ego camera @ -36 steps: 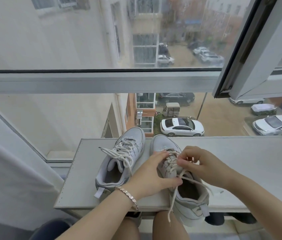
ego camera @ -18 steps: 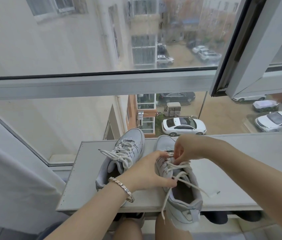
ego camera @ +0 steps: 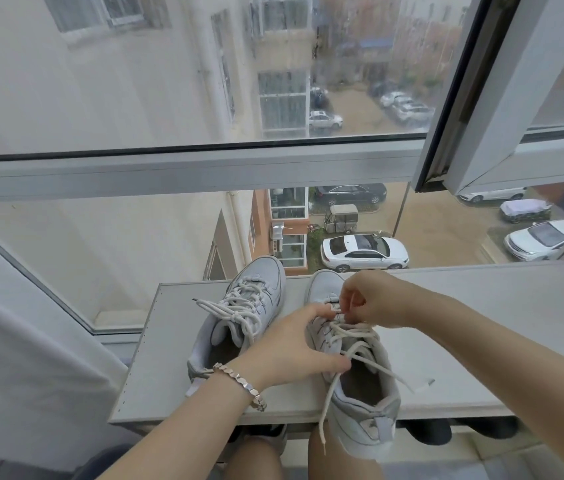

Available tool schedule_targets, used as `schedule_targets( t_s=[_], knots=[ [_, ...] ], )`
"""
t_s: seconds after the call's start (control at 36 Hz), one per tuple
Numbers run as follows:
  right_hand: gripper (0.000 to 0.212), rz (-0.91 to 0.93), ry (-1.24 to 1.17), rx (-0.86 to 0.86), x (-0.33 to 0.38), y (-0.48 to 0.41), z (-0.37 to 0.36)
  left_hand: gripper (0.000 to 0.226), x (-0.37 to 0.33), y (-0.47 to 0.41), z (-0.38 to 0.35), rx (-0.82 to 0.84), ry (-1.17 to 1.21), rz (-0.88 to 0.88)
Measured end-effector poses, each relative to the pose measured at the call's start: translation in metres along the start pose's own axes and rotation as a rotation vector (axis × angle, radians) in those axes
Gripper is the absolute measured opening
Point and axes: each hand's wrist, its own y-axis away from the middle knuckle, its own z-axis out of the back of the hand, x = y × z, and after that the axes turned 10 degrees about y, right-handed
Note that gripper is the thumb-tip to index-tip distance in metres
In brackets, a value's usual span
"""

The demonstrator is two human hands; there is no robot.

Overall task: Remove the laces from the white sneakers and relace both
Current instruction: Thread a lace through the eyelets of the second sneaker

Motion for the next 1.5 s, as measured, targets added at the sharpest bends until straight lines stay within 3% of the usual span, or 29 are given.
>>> schedule_targets(
  t_s=[0.14,0.28,0.39,0.47,0.58,0.75,0.83,1.0,1.11,1.22,1.36,1.5],
  knots=[
    [0.031,-0.050,-0.368,-0.098,-0.015,0.009,-0.016,0.057,0.002,0.004,-0.004,-0.011,0.027,0.009],
    [0.035,-0.159,-0.816,-0.324,-0.018,0.022,-0.041,0.050,0.002,0.009,-0.010,-0.033,0.085,-0.040],
    [0.019,-0.210,-0.760,-0.433,-0.018,0.035,-0.043,0.016,-0.001,0.009,-0.011,-0.156,0.273,-0.078],
    [0.020,-0.212,-0.661,-0.416,-0.023,0.051,-0.037,0.022,-0.003,0.009,-0.011,-0.229,0.183,-0.161],
    [0.026,-0.161,-0.625,-0.194,-0.020,0.068,-0.031,0.019,-0.007,0.009,-0.015,-0.209,0.024,-0.232],
    [0.014,-0.141,-0.458,-0.267,-0.016,0.068,-0.033,0.026,-0.013,0.000,-0.024,-0.287,-0.064,-0.168],
    [0.019,-0.131,-0.457,-0.223,-0.014,0.065,-0.032,0.012,-0.019,-0.002,-0.025,-0.280,-0.106,-0.146],
    [0.023,-0.133,-0.744,-0.115,-0.015,0.062,-0.035,0.011,-0.018,0.002,-0.025,-0.303,-0.172,-0.215],
    [0.026,-0.188,-1.004,-0.244,-0.016,0.063,-0.048,0.011,-0.011,0.008,-0.025,-0.359,-0.159,-0.227],
    [0.022,-0.174,-0.884,-0.423,-0.016,0.065,-0.057,0.015,-0.017,0.015,-0.031,-0.354,-0.131,-0.224],
    [0.018,-0.144,-0.825,-0.526,-0.005,0.062,-0.056,0.023,-0.027,0.007,-0.041,-0.406,-0.302,-0.216],
    [0.020,-0.237,-1.316,-0.436,-0.002,0.058,-0.058,0.028,-0.025,0.000,-0.042,-0.392,-0.211,-0.175]
  ],
)
